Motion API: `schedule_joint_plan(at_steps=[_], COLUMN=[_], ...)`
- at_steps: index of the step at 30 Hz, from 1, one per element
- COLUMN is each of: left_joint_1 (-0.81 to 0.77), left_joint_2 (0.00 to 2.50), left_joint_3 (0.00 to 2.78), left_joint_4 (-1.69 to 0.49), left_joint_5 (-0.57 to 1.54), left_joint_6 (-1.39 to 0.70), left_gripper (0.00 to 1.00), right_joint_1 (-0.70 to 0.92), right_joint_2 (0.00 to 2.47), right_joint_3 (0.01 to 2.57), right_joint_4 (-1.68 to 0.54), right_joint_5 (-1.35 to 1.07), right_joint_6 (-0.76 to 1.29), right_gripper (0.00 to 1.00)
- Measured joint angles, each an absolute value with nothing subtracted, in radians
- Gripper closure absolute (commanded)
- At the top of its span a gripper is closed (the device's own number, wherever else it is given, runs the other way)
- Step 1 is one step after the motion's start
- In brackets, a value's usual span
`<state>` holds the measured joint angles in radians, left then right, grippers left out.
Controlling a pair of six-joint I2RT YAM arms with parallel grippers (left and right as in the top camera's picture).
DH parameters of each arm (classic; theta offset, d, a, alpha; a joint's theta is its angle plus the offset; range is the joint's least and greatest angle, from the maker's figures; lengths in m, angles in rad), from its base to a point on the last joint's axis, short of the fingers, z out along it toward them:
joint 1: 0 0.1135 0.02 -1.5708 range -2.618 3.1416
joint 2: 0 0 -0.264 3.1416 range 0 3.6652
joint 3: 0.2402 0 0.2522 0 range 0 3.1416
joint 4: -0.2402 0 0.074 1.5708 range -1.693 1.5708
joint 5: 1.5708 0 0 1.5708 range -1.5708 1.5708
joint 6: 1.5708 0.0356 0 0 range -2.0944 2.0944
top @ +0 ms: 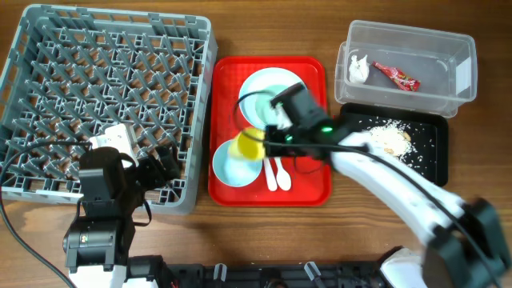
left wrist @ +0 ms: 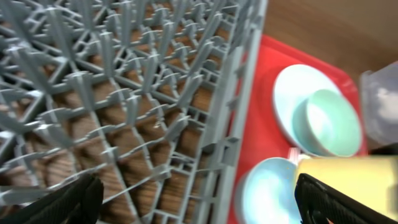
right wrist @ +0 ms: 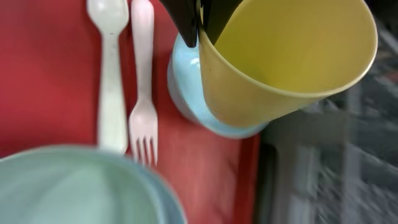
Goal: Sort waste into correct bins and load items into the dishwasher rack
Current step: 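Lift the yellow cup and pass it toward the left gripper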
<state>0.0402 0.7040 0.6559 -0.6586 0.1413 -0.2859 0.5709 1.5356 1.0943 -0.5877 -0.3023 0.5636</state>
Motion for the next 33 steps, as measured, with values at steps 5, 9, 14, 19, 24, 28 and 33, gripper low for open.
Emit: schedule_joint_plan(at_steps=[5,9,14,19,24,28,33], left_joint_1=[0.040,0.040,0.040,0.040,0.040,0.040,0.040], left_joint_2=[0.713,0.758,0.869,0.952,1.034,1.066,1.069], left_joint_3=[0.656,0.658,0.659,0.661,0.663,0.663,0.663], left_joint_4=[-0.574,-0.495,-0.340,-0.208,-0.022,0.065,0.141], left_joint_5=[0.294,0.453,0.698,0.857,1.055,1.188,1.312], left_joint_6=[-0.345,-0.404,-0.509,-0.614,-0.714,-0.788,-0.854], left_gripper=[0.00,0.01,0.01,0.02,0.08,0.10,0.10], right_joint_1=[0.461,0.432,0.432,0.432,0.432,0.432,0.432], right_joint_2=[1.385,1.363,1.365,1.365,1.365,1.365,1.365], right_joint_3=[1.105,1.109,1.109,1.109,1.109,1.109,1.109], right_joint_4=[-0.595,-0.589,-0.567,-0.509,-0.487,-0.443,-0.386], right_joint_5=[-0.345,-0.487,-0.688,-0.836,-0.888,-0.909,-0.917], right_joint_6=[0.538,0.488,0.442,0.421,0.422,0.433,0.453], right_gripper=[0.96,0.96,0.96,0.96,0.96,0.96,0.96])
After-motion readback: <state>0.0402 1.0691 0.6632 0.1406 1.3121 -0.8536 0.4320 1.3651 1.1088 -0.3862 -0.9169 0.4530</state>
